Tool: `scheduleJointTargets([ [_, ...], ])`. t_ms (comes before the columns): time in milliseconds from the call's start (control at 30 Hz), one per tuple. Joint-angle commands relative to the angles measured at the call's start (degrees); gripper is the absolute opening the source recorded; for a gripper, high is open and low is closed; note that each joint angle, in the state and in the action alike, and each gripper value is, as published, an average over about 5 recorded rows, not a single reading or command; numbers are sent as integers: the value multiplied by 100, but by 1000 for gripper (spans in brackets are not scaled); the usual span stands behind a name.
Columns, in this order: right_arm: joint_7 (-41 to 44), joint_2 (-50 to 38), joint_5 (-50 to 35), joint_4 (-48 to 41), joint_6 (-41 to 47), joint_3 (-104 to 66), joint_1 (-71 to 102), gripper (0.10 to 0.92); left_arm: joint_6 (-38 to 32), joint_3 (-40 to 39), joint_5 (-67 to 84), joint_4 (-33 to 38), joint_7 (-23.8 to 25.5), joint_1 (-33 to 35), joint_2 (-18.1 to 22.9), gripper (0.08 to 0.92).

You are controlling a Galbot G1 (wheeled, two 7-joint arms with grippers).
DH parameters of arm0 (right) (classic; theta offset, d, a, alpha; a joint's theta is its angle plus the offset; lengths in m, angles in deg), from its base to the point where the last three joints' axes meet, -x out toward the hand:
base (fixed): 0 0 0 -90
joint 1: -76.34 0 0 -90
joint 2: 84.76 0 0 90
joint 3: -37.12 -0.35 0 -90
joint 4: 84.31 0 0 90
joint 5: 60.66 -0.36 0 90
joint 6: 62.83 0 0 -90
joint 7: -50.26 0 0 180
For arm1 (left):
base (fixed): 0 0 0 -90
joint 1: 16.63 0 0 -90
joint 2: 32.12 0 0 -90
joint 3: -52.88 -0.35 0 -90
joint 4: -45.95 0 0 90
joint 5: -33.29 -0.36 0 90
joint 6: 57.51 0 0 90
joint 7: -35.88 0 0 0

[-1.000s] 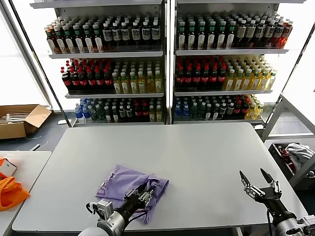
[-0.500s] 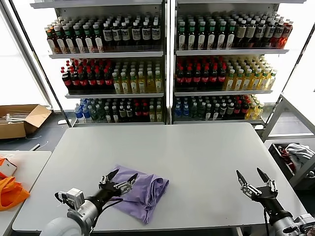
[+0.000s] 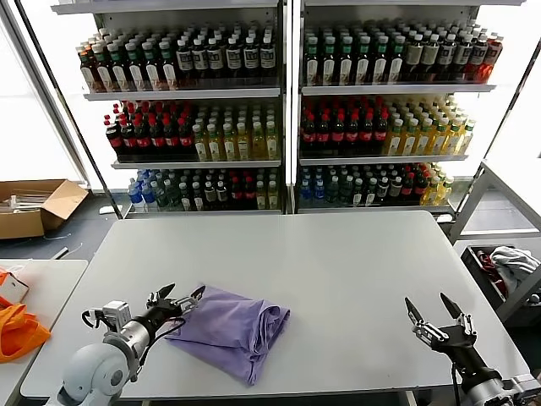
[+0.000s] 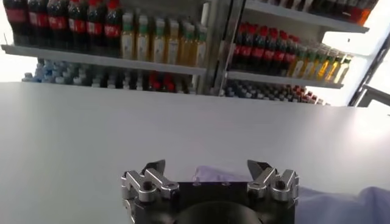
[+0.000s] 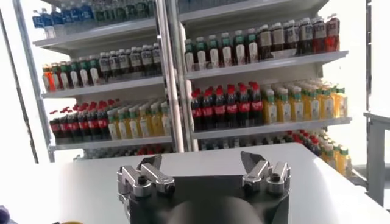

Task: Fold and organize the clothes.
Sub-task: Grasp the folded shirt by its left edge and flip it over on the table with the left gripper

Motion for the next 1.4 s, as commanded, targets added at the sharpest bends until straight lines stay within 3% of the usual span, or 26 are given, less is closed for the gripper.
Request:
scheduleJointTargets([
  [33,4,16,22,36,-26,-60,55,823,-50,-374,80,-646,-58,-296,6,795],
  [467,20,39,22,69,-81,-96,100,823,-182,-678,-333,-336,-194,101,223,541],
  [800,31,-30,-14,8,-113,-94,24,823,-133,-415,-194,-230,-189,357,200,253],
  [933,36,-35,-27,-27,-120,-88,-35,823,-185,282,-155,-217,-159,431,435,161],
  [1100,39,-87,-46,-87,-123,-58,-102,823,-212,1735,77,-204,-122,609,663,143],
  [1400,38,-138,-32,-195,-117,187,-280,823,-93,3758,829,-222,-23,1026,-403,143],
])
